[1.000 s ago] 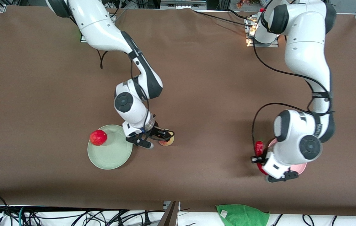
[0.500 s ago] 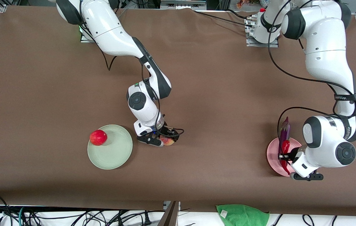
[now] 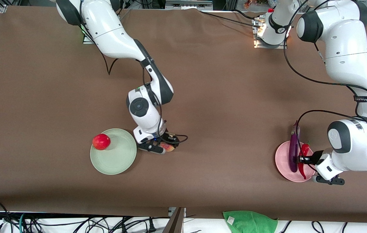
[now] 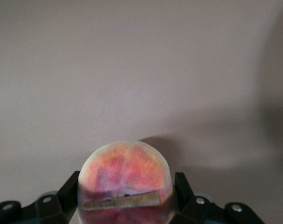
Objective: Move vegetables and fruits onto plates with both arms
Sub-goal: 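Carry the chili to the pink plate while the right gripper lifts the peach, then release the chili while the right gripper lowers the peach onto the green plate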
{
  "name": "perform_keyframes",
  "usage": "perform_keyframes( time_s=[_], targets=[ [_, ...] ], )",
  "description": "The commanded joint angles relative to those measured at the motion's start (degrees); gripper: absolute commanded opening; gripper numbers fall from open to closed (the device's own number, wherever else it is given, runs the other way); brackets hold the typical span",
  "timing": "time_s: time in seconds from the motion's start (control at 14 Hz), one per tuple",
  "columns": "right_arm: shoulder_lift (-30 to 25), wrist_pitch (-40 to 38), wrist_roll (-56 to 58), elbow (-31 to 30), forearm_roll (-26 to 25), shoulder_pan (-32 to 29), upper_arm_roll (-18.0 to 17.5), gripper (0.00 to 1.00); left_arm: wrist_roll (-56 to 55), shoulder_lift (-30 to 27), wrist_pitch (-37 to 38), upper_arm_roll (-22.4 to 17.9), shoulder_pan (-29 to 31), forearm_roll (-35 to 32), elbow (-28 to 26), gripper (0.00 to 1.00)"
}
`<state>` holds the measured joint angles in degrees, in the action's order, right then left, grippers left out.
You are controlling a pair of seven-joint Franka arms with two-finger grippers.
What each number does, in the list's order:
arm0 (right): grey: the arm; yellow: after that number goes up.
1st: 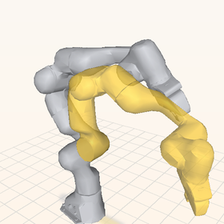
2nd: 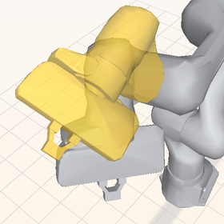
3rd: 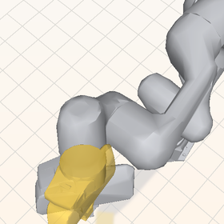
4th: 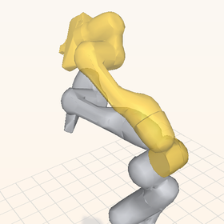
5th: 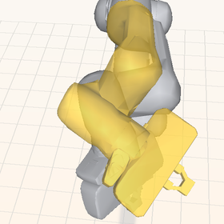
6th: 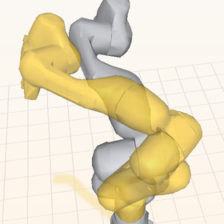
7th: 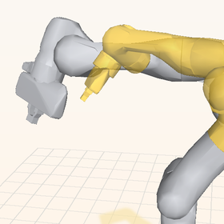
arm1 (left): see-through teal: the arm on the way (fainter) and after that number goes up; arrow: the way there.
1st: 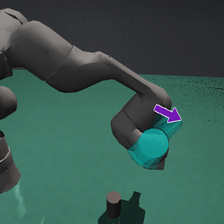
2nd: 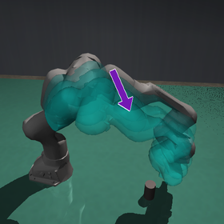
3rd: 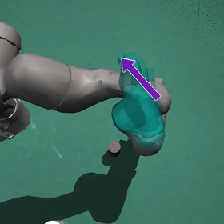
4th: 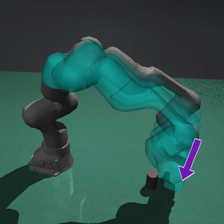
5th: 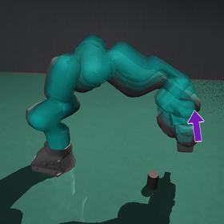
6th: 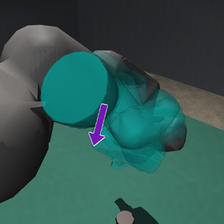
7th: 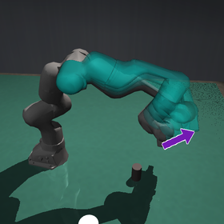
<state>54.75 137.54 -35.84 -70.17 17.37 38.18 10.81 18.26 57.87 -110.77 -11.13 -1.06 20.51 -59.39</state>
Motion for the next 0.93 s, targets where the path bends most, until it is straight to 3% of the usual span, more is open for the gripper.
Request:
perform_keyframes(
  time_s=[0.0,0.07,0.14,0.36,0.5,0.64,0.71,0.86],
  targets=[
    [-5.08,-10.06,9.43,1.43,-0.41,-6.42,-1.05,0.05,1.44,-1.18,-0.06,-0.56,-0.35,3.91,-1.61,1.00],
    [-6.14,-12.97,14.17,1.44,-0.24,-8.71,-1.14,0.07,1.26,-2.14,-0.07,-1.17,-0.43,5.23,-1.69,1.00],
    [-6.58,-14.82,18.22,1.35,-0.15,-10.82,-1.23,0.17,0.82,-3.63,0.02,-1.27,-0.61,5.33,-1.78,1.00],
    [-6.77,-15.55,26.85,0.21,0.03,-14.79,-0.88,0.23,-0.06,-8.81,1.86,-1.35,-0.87,4.63,-3.79,1.00],
    [-6.68,-15.55,28.89,-1.55,-0.06,-15.85,-0.88,0.44,-0.94,-11.80,6.15,-1.53,-1.05,4.46,-3.98,1.00],
    [-7.03,-15.63,29.34,-1.55,-0.06,-15.94,-0.88,0.95,-4.00,-16.10,10.29,-1.36,-1.92,-0.79,-3.98,1.00],
    [-7.90,-16.50,29.25,-1.64,-0.06,-15.94,-0.88,1.00,-6.63,-18.74,11.96,-1.18,-2.54,-3.86,-4.07,1.00],
    [-9.57,-20.97,28.81,-1.29,-0.06,-16.03,-0.71,1.00,-9.55,-23.31,17.13,-1.09,-3.68,-8.10,-4.07,1.00]
  ],
)
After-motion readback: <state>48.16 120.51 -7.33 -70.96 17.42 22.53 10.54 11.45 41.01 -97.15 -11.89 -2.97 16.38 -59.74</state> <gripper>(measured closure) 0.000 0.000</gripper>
